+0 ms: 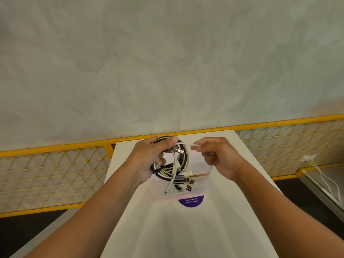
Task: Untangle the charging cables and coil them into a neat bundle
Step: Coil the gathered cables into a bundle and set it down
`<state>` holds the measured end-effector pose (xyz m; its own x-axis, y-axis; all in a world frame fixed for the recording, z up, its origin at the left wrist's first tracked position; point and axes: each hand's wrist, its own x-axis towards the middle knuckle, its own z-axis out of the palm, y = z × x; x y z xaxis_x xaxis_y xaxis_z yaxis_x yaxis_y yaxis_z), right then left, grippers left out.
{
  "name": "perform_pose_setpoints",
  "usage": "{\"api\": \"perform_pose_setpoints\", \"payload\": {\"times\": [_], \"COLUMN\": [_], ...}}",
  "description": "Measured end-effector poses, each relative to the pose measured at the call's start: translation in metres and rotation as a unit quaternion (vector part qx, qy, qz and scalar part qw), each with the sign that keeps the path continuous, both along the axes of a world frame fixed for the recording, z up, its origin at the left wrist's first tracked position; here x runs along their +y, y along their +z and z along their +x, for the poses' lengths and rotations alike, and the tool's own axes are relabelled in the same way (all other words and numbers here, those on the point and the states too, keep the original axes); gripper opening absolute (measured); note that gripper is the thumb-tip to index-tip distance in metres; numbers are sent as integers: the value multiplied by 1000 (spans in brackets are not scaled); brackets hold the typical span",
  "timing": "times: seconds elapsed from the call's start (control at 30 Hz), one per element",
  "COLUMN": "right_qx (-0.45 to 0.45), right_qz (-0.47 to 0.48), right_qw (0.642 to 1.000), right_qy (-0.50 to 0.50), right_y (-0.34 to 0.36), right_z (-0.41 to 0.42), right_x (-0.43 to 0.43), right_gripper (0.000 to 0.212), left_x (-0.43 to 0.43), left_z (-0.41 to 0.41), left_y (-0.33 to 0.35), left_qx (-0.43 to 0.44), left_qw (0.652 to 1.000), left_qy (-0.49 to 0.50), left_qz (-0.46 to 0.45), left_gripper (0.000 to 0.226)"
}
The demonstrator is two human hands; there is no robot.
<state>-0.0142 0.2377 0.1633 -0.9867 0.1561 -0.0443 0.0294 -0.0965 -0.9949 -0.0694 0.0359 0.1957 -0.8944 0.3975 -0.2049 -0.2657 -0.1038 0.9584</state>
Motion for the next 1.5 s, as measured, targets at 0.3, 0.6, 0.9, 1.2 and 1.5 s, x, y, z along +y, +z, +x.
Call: {"api": "perform_pose_setpoints", "payload": {"times": [0.3, 0.6, 0.9, 1.2, 1.5], "right_qx": [-23, 2, -2, -14, -43], "right_qz": [-55, 8, 58, 42, 176], "right_qw": [996, 995, 994, 996, 971], "right_qy": [70, 100, 91, 72, 157], "right_y": [-3, 7, 19, 18, 26], "right_z": [7, 6, 5, 6, 9], "right_x": [-15, -15, -30, -23, -25], "right_gripper": [65, 69, 43, 26, 18], "left_x": [6, 3, 11, 4, -2], "left_z": [-1, 1, 8, 7, 1], "left_y": [4, 7, 0, -4, 8], "left_qx": [-49, -25, 35, -26, 138], "left_qw": [996, 999, 999, 998, 929], "left_qy": [-5, -8, 9, -46, -185], "left_qz": [68, 47, -14, 25, -288], "left_gripper": [29, 24, 20, 36, 67]}}
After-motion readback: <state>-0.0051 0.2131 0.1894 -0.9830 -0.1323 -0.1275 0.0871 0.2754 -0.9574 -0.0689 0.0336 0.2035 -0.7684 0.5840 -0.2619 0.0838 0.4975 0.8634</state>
